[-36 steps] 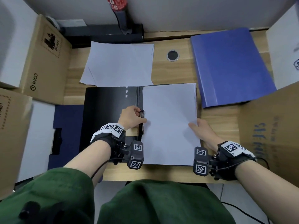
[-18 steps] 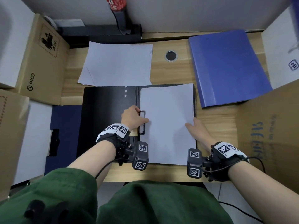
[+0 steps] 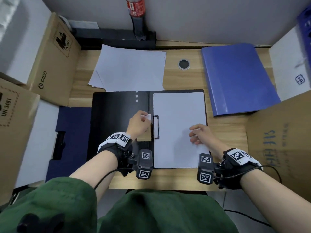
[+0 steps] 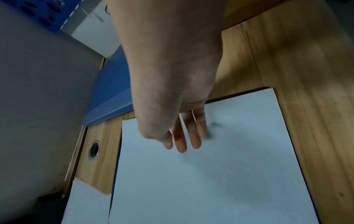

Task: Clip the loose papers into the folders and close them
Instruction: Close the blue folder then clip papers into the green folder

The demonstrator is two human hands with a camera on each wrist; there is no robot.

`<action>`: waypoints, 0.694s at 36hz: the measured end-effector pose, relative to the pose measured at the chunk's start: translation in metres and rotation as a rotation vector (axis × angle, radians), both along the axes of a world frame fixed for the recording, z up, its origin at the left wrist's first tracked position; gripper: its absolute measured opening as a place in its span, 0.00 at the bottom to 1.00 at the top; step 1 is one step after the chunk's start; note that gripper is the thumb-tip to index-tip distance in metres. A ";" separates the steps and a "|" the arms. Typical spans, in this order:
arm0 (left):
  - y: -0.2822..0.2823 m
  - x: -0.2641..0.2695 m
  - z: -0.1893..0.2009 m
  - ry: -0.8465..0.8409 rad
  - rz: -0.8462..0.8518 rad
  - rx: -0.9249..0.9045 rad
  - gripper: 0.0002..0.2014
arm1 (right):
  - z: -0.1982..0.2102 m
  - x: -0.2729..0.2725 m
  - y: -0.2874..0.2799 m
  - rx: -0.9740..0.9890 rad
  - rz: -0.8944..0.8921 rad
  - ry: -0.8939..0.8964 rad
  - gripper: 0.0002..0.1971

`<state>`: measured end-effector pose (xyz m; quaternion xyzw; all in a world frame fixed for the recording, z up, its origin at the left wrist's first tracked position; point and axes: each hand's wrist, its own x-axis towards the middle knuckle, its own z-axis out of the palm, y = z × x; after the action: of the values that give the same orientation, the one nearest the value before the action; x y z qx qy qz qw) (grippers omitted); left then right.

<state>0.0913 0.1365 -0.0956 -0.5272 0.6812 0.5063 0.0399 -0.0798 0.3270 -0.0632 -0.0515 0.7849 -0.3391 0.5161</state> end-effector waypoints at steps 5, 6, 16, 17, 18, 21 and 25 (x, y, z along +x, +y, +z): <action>-0.020 0.055 0.004 -0.032 0.124 -0.131 0.12 | -0.002 0.033 -0.024 0.022 0.090 -0.089 0.11; -0.024 0.069 0.006 -0.068 0.151 -0.148 0.13 | -0.001 0.040 -0.029 0.021 0.111 -0.106 0.11; -0.067 0.187 0.009 -0.313 0.397 -0.116 0.25 | 0.002 0.089 -0.080 0.017 0.216 -0.095 0.12; -0.069 0.191 0.010 -0.257 0.417 -0.057 0.25 | 0.002 0.092 -0.083 0.021 0.227 -0.087 0.09; -0.069 0.194 0.012 -0.203 0.443 0.010 0.25 | 0.002 0.096 -0.085 0.028 0.235 -0.080 0.07; -0.071 0.201 0.014 -0.120 0.471 0.092 0.26 | 0.001 0.103 -0.088 0.033 0.217 -0.051 0.09; -0.077 0.209 0.020 -0.066 0.484 0.102 0.20 | 0.003 0.109 -0.089 0.046 0.179 -0.030 0.21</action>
<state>0.3000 0.0598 -0.0755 -0.6885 0.5071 0.5174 -0.0341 0.0294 0.2382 -0.0605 -0.1044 0.7768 -0.2740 0.5573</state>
